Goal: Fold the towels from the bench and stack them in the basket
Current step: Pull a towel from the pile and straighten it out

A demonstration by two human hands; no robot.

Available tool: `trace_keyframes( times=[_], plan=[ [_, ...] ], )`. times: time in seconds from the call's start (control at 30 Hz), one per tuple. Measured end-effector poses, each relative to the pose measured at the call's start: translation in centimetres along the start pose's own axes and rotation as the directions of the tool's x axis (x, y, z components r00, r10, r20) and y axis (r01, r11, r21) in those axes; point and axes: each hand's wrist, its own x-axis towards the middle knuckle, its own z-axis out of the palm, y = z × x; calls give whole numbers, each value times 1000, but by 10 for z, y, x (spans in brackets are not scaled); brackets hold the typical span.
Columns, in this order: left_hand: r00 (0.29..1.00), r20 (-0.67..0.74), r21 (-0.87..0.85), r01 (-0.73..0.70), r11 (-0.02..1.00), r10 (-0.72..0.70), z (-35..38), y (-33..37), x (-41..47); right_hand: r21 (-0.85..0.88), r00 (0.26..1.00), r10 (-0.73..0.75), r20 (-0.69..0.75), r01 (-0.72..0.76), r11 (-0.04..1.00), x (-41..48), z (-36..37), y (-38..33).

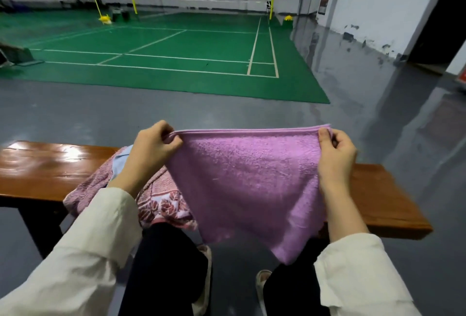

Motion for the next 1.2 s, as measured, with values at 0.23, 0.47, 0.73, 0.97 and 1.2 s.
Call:
trace_keyframes(
  times=[0.23,0.47,0.73,0.97,1.2],
  plan=[
    [897,-32,-613,331,718,-441,34,-11,43,85,983,180,29,-182,980,41,40,-4],
    [924,-323,-526,6,851,-206,5,32,94,74,996,23,-82,-17,997,85,45,-41],
    [980,-69,-285,162,945,-189,60,-30,-26,-56,976,194,-98,-200,978,-10,13,67],
    [922,149,-169,379,910,-357,92,-91,-107,-119,921,390,-2,-388,914,-76,-10,142],
    [888,227,-136,435,890,-399,103,-87,-56,-100,917,390,79,-382,919,-33,22,136]
  ],
)
